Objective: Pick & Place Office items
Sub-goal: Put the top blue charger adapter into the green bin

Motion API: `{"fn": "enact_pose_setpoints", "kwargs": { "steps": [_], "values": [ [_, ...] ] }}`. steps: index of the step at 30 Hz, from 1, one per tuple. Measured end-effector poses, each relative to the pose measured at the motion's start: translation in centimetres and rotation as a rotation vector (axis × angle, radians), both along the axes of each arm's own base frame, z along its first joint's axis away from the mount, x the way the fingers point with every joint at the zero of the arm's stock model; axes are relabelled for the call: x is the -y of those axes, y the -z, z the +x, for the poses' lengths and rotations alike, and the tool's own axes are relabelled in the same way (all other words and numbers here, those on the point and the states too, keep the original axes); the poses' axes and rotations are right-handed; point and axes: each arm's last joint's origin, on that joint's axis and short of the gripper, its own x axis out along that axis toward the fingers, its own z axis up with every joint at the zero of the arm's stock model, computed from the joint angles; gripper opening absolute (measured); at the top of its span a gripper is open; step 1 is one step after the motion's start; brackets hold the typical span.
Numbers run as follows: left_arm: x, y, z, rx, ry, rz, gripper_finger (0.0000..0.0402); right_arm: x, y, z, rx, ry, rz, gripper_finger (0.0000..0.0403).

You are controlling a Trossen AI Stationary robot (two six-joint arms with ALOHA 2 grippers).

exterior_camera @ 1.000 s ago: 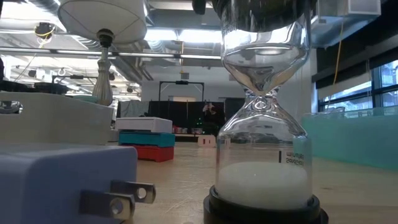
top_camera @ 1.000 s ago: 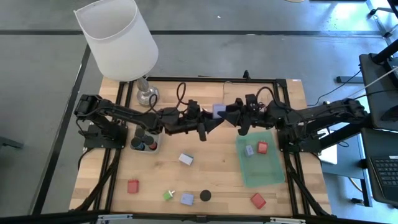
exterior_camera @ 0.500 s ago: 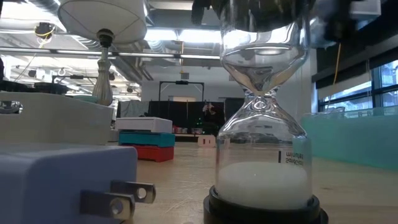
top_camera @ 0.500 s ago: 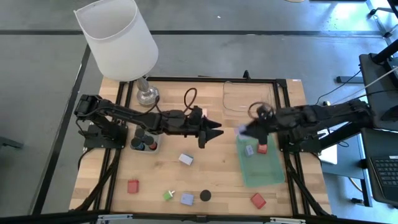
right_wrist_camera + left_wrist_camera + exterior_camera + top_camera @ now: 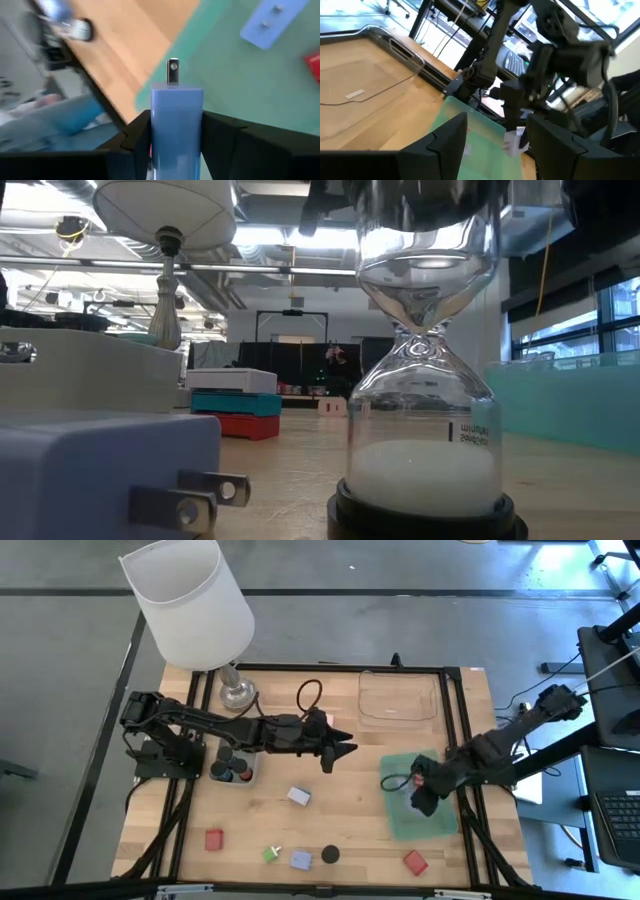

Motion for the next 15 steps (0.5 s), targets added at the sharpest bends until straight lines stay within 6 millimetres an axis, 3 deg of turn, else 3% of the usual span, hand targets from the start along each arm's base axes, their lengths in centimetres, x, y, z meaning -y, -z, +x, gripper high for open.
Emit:
{"fn": "enact_pose_setpoints", "kwargs": {
  "steps": [7,15],
  "values": [
    [-0.7,0.0,0.0,0.000,-0.020,0.000,0.0200,-1.6,3.5,1.5,-0.166,-0.077,-0.160,0.0128],
    [-2.1,0.0,0.1,0.000,-0.056,0.000,0.0197,-2.3,6.5,2.9,-0.234,-0.165,-0.334,0.0132]
  ]
}}
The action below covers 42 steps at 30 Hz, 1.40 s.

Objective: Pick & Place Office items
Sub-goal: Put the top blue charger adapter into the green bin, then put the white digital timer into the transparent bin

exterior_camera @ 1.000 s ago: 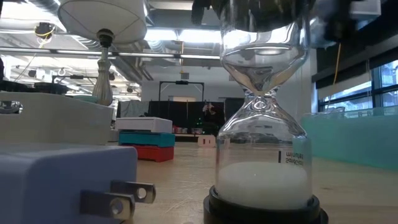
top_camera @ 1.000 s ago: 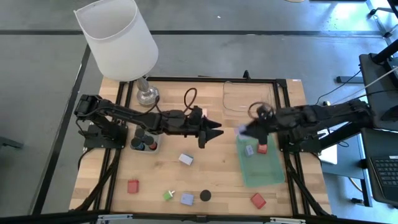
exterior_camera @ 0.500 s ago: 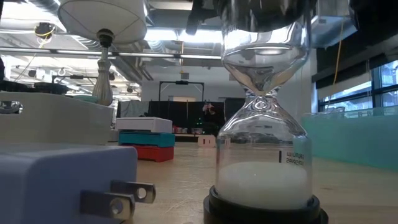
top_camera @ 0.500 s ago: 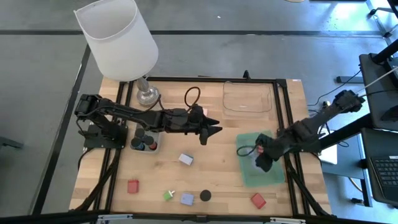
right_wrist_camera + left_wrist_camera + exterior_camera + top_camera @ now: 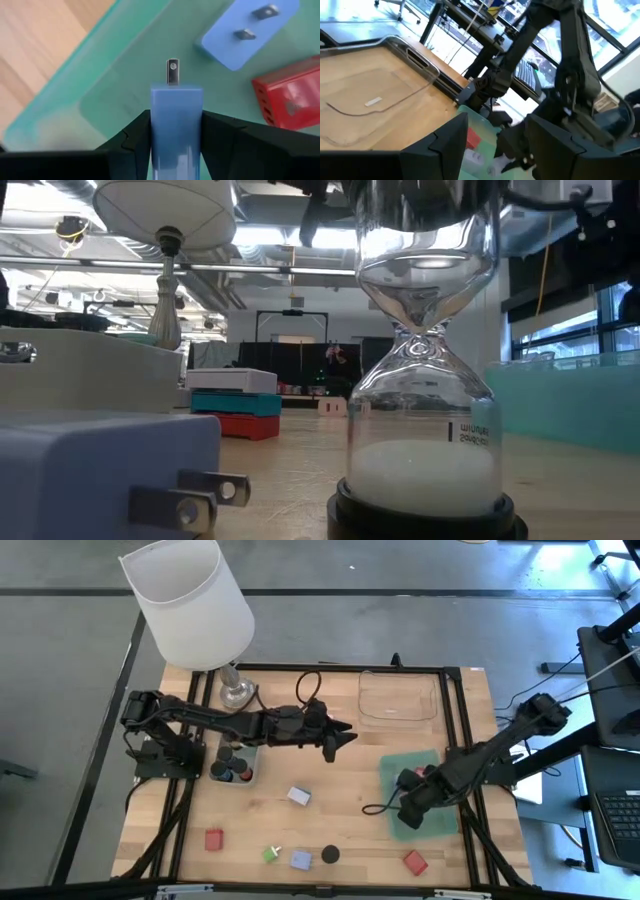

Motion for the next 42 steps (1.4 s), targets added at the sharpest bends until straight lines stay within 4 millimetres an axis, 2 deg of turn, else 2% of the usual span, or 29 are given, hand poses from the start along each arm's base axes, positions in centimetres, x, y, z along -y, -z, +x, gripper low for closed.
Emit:
{"fn": "enact_pose_setpoints", "kwargs": {
  "steps": [10,16,23,29,33,42],
  "values": [
    [-0.5,0.3,0.0,-0.029,-0.001,-0.002,0.0196,-0.8,2.5,1.2,-0.045,-0.027,-0.065,0.0134],
    [-0.2,1.2,-0.3,-0.128,0.009,0.001,0.0196,-1.2,2.7,1.8,0.001,-0.026,-0.032,0.0141],
    [0.2,1.6,-0.4,-0.169,0.081,-0.013,0.0196,-1.5,2.7,2.0,0.001,0.004,0.033,0.0212],
    [1.3,1.6,-0.4,-0.177,0.339,0.088,0.0196,-1.6,2.6,1.9,-0.065,0.035,0.118,0.0285],
    [2.0,1.6,-0.5,-0.166,0.496,0.131,0.0196,-1.5,2.2,1.8,-0.079,0.010,0.161,0.0317],
    [1.9,1.7,-0.6,-0.169,0.555,0.177,0.0196,-0.5,-1.1,0.5,0.014,0.028,0.237,0.0331]
  ]
}}
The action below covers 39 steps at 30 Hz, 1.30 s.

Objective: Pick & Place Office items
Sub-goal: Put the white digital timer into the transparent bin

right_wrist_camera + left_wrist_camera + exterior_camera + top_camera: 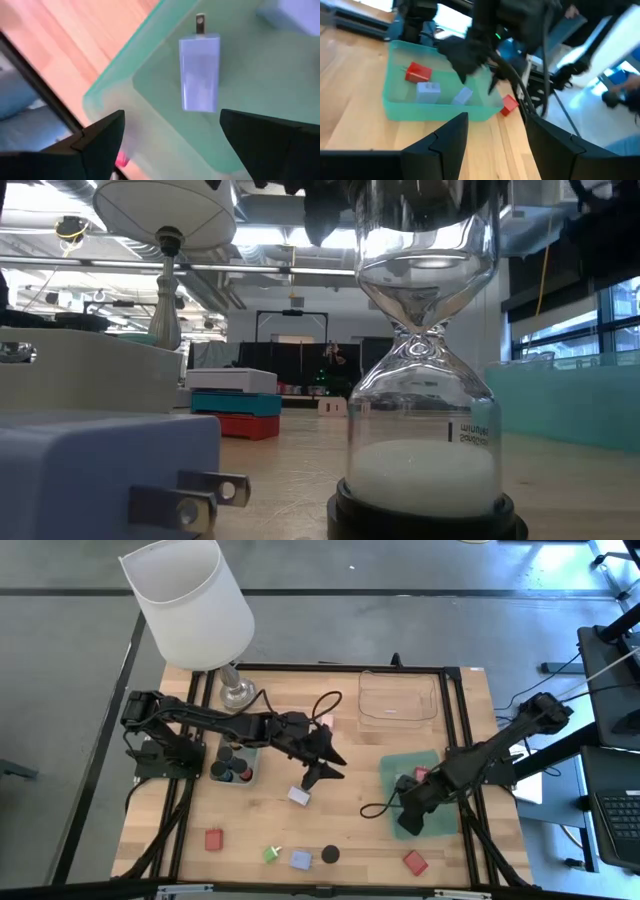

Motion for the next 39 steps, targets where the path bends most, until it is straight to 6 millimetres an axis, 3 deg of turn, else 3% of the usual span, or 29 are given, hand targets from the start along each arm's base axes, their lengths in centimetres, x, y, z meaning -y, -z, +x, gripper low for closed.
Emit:
{"fn": "enact_pose_setpoints", "kwargs": {
  "steps": [5,9,14,21,29,39],
  "values": [
    [0.7,0.0,-0.5,-0.004,0.068,0.091,0.0196,1.1,-2.3,-0.9,0.105,0.050,0.030,0.0331],
    [1.3,-0.6,-2.3,-0.070,0.132,0.186,0.0196,1.7,-3.5,-1.5,0.161,0.063,0.065,0.0331],
    [2.1,-1.5,-5.4,-0.197,0.148,0.270,0.0196,1.9,-4.1,-1.8,0.188,0.064,0.076,0.0331],
    [5.5,-0.7,-7.5,-0.335,0.235,0.347,0.0196,2.3,-4.0,-1.5,0.257,0.077,-0.022,0.0331],
    [7.4,1.9,-7.3,-0.370,0.305,0.591,0.0196,3.4,-4.1,-0.8,0.333,0.084,-0.133,0.0331],
    [8.0,5.7,-5.7,-0.501,0.314,0.627,0.0196,4.8,-4.1,0.0,0.346,0.122,-0.172,0.0331]
  ]
}}
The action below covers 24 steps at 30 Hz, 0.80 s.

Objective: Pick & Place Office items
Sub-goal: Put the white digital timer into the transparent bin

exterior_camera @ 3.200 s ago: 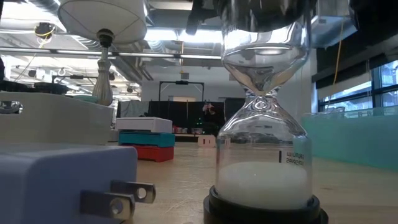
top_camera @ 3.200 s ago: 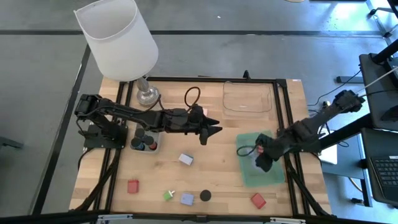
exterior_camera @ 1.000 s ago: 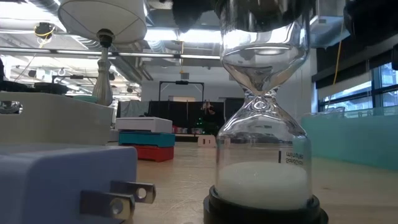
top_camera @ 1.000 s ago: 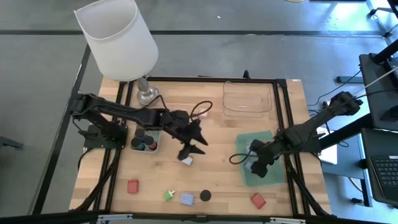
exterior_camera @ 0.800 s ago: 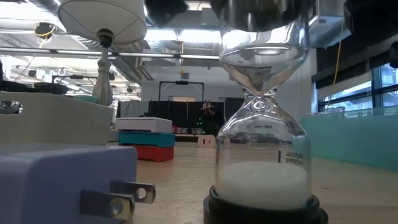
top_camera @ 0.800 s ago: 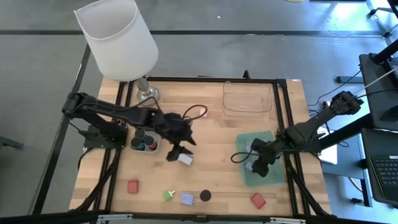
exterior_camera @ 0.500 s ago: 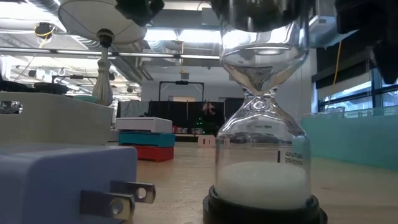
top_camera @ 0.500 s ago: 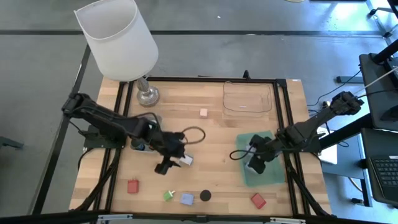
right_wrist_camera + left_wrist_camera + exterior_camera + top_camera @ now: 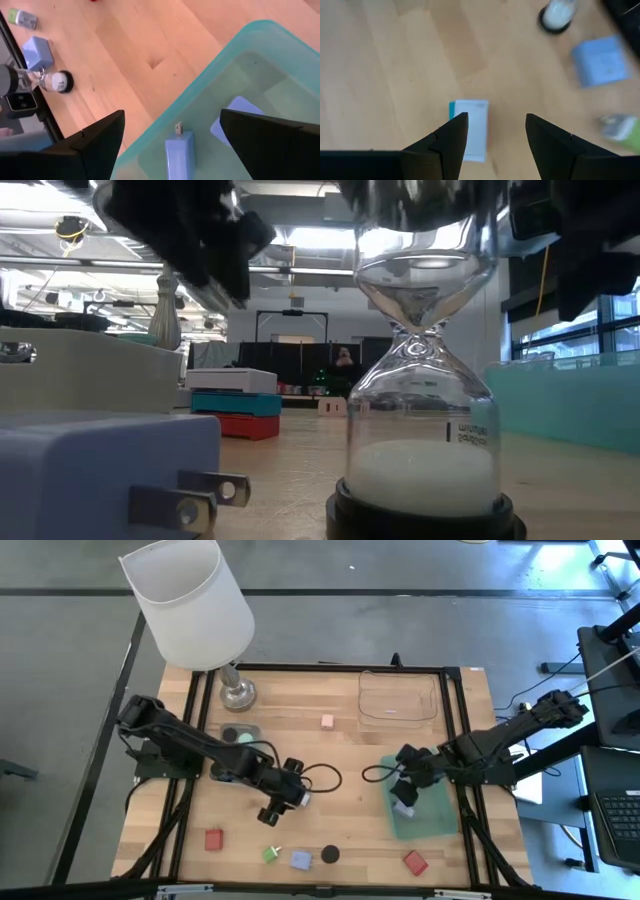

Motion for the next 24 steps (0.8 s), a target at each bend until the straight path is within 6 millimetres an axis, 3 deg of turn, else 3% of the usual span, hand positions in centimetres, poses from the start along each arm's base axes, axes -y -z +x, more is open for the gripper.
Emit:
{"fn": "enact_pose_setpoints", "kwargs": {
  "steps": [9,24],
  "values": [
    [0.0,3.6,0.9,-0.106,0.063,0.175,0.0196,0.4,-0.2,0.5,0.036,0.031,0.017,0.0331],
    [0.1,3.8,1.4,-0.073,0.004,0.158,0.0199,0.4,-0.4,0.9,0.091,0.056,-0.010,0.0331]
  ]
}}
